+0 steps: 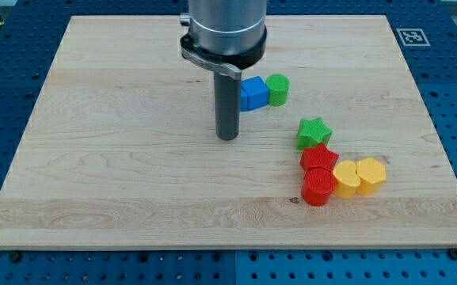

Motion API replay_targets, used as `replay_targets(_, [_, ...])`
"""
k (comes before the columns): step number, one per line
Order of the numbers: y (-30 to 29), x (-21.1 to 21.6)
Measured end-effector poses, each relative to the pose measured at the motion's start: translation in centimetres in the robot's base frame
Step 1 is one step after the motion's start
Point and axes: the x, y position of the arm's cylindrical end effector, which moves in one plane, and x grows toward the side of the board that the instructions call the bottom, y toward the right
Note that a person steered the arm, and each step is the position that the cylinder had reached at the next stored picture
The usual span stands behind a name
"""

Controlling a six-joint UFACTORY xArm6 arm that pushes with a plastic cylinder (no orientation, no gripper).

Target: Slide the green circle to the top of the green star

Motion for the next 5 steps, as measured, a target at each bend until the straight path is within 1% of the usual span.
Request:
replay_targets(1, [-2.2, -1.0])
replay_targets(3, [-4.1, -5.0])
replay_targets(5, [-4.1, -5.2])
